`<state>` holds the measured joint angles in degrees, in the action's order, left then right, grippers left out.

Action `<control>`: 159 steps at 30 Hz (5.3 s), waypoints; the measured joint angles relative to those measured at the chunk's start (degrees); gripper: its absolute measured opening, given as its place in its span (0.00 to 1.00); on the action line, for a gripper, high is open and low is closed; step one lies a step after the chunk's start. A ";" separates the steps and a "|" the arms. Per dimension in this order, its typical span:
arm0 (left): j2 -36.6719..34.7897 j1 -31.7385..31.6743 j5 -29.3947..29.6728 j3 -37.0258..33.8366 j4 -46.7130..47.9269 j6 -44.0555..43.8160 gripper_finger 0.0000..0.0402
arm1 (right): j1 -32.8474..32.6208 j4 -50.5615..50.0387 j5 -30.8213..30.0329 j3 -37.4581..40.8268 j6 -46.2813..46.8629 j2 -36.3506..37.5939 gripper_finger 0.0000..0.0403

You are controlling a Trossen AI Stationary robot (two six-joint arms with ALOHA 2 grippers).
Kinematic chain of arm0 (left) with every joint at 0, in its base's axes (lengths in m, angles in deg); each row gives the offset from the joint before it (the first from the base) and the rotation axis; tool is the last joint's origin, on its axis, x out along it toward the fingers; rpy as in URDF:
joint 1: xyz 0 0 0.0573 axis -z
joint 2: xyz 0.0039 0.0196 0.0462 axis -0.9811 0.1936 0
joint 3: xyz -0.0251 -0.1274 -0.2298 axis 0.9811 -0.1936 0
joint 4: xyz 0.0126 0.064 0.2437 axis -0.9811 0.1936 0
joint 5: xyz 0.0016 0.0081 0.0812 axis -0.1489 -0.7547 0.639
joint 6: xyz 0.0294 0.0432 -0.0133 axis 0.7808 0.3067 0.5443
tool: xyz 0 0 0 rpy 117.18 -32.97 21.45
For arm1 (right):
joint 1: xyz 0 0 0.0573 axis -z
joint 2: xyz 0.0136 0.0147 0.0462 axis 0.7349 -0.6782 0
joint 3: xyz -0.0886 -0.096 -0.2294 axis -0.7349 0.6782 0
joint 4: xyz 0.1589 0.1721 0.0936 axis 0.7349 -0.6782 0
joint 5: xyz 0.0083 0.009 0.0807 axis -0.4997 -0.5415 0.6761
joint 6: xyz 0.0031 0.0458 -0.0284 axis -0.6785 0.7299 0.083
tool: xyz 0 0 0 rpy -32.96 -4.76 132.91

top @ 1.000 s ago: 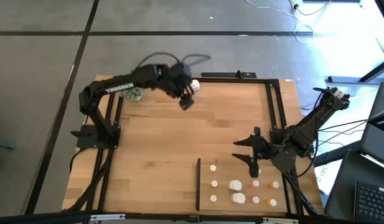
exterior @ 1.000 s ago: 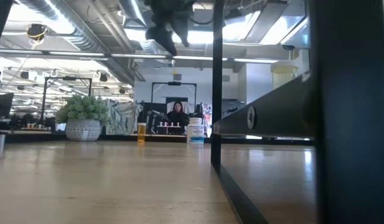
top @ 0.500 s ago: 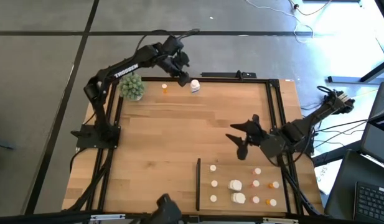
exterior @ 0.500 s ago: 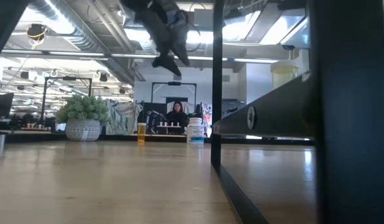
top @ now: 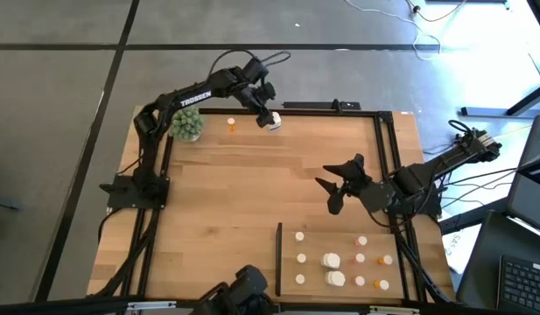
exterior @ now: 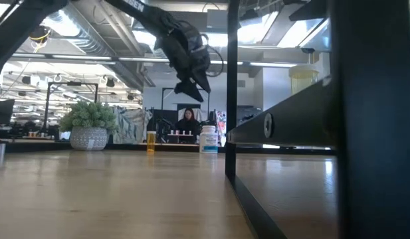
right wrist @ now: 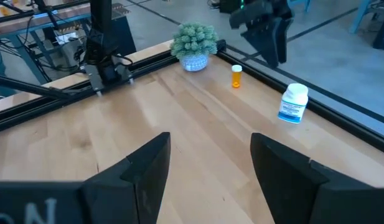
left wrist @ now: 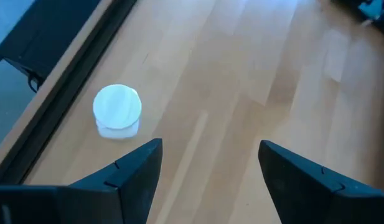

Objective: Pick and place medicine bottles onto shelf by color
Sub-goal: Put the supplement bottle on the shelf aligned with the other supplement bottle

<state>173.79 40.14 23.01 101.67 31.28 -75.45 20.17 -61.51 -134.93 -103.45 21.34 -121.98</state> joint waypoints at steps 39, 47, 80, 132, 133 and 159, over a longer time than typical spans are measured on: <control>3.48 -1.37 7.58 0.20 -1.39 8.39 0.65 | 0.12 -0.03 -0.04 0.00 0.22 -0.02 0.55; 5.94 -1.03 8.01 -0.09 -2.68 11.32 0.65 | 0.10 -0.04 -0.09 0.00 0.14 -0.02 0.55; 11.07 0.08 13.70 0.04 -9.72 18.80 0.65 | 0.26 -0.06 -1.60 0.02 0.04 -0.02 0.55; 12.46 3.67 24.61 0.06 -10.98 27.76 0.43 | 2.66 -0.09 -1.51 0.02 -0.15 0.00 0.55; 12.46 3.67 24.61 0.07 -10.98 27.76 0.42 | 2.66 -0.09 -1.51 0.02 -0.15 0.00 0.55; 5.27 5.05 20.58 -0.03 -2.07 24.22 0.39 | 2.59 -0.04 2.78 0.02 -0.47 2.08 0.55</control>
<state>179.06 45.19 43.59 101.63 29.21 -51.23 22.76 -61.55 -132.15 -103.43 20.88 -119.90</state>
